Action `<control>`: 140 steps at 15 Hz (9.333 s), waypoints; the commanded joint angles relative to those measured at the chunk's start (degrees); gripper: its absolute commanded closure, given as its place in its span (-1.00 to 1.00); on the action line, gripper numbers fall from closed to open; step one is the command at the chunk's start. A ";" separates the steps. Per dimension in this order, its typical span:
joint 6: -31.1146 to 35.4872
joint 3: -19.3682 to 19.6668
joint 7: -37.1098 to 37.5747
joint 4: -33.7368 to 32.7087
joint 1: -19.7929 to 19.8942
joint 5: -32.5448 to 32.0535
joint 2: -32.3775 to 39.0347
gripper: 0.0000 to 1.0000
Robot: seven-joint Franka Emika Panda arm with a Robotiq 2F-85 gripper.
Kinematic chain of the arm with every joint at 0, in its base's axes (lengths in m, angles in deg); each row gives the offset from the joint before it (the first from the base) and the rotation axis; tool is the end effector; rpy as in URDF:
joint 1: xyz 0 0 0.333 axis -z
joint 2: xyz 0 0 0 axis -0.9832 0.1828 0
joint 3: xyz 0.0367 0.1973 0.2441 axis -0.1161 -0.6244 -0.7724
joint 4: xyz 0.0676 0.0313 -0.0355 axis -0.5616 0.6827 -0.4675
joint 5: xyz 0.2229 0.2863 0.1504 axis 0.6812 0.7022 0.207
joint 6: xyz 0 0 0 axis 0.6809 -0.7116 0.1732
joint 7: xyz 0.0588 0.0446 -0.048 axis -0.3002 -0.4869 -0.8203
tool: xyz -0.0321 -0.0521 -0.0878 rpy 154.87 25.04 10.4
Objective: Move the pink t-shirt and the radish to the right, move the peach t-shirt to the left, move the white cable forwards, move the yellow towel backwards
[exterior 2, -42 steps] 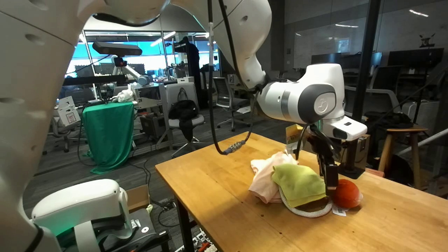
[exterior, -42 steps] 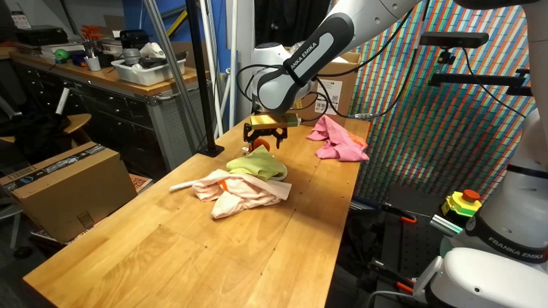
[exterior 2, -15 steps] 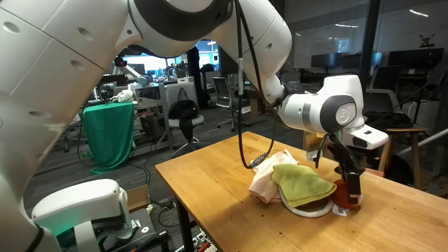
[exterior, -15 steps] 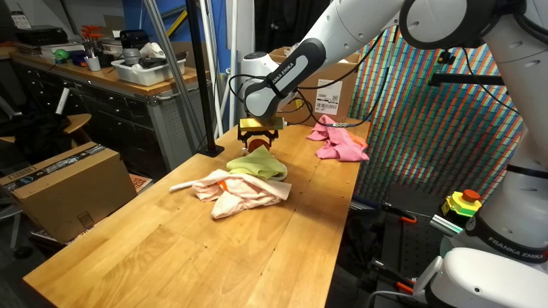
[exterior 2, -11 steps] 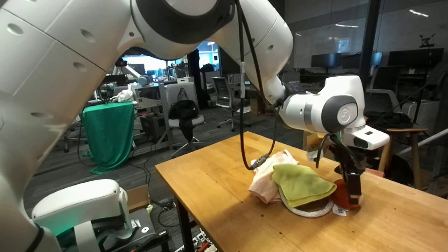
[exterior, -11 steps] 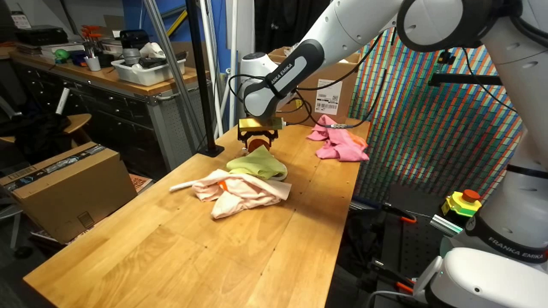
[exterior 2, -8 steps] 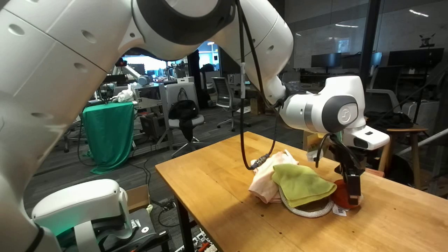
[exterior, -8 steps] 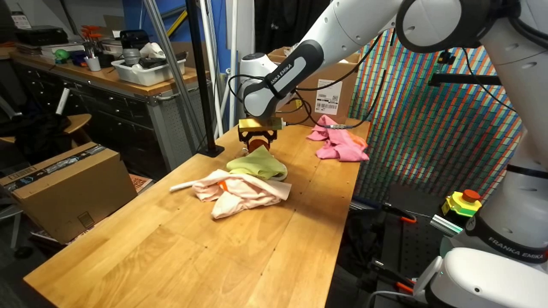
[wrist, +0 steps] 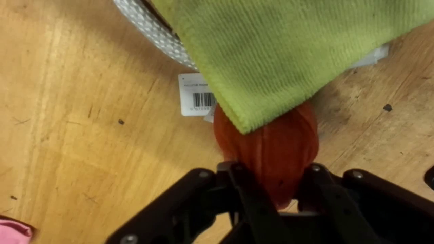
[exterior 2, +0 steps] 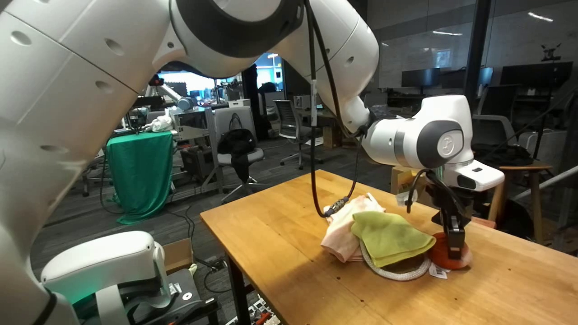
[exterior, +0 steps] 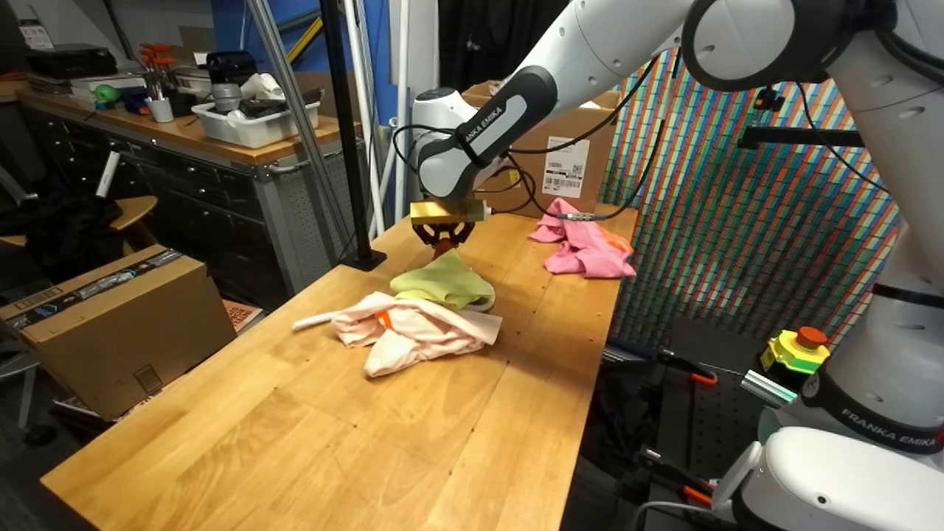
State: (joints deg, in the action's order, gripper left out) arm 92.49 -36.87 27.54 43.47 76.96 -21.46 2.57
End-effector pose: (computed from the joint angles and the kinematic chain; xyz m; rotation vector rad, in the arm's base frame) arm 0.7022 -0.0806 0.2182 2.6749 -1.3950 0.2002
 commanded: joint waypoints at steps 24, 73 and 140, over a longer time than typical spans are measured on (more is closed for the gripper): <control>3.13 6.26 15.27 0.32 0.65 -2.04 -12.16 0.78; 1.44 -2.40 18.31 12.06 4.18 -9.15 -16.35 -1.00; 2.21 -13.86 -43.99 20.89 -8.80 -6.45 -17.42 0.93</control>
State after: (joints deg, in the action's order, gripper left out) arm 95.94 -50.68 -17.63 61.99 68.57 -29.07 -11.03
